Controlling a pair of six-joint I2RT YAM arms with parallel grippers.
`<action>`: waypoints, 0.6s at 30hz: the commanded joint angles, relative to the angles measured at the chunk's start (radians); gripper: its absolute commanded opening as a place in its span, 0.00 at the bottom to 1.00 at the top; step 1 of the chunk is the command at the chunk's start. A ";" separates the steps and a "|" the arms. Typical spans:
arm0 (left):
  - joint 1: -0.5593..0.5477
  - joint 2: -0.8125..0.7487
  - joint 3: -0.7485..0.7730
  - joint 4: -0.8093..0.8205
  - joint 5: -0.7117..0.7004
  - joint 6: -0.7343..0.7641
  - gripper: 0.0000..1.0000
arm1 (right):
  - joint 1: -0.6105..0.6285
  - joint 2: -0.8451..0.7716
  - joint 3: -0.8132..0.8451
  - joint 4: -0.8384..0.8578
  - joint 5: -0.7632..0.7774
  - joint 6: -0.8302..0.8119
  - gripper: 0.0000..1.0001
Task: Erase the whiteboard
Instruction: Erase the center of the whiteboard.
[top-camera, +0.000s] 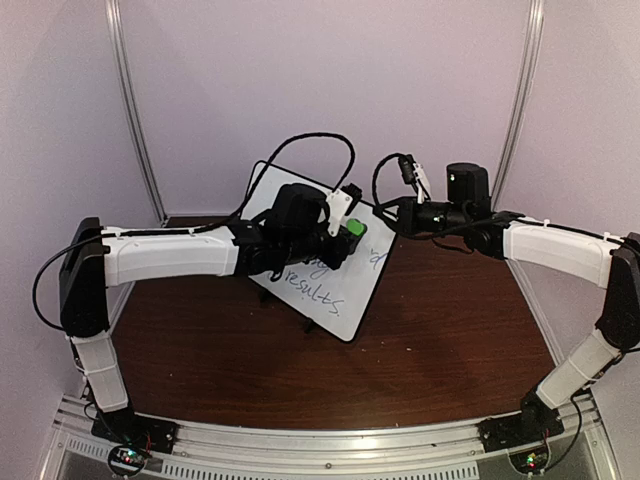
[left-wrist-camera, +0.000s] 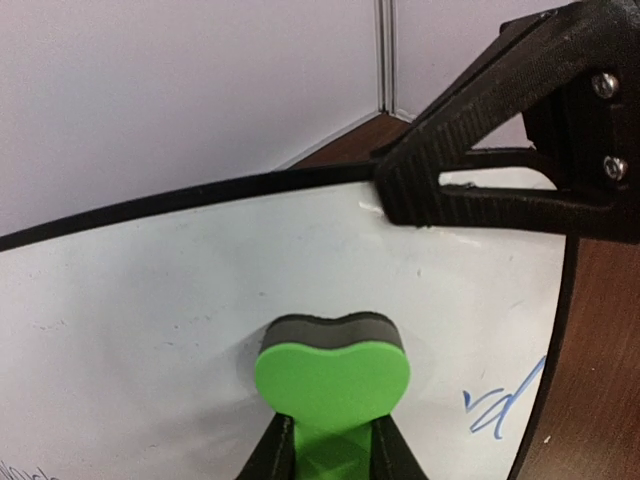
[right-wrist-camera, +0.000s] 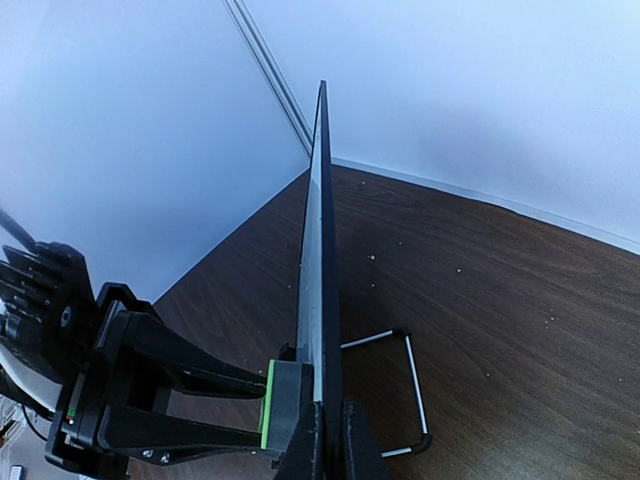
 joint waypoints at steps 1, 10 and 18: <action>0.008 -0.012 -0.128 0.044 0.080 -0.010 0.16 | 0.068 0.014 -0.022 -0.073 -0.180 -0.082 0.00; -0.054 -0.035 -0.169 0.097 0.063 0.056 0.16 | 0.067 0.017 -0.018 -0.077 -0.178 -0.081 0.00; -0.058 0.030 -0.051 0.091 -0.036 0.033 0.17 | 0.068 0.025 -0.008 -0.084 -0.177 -0.079 0.00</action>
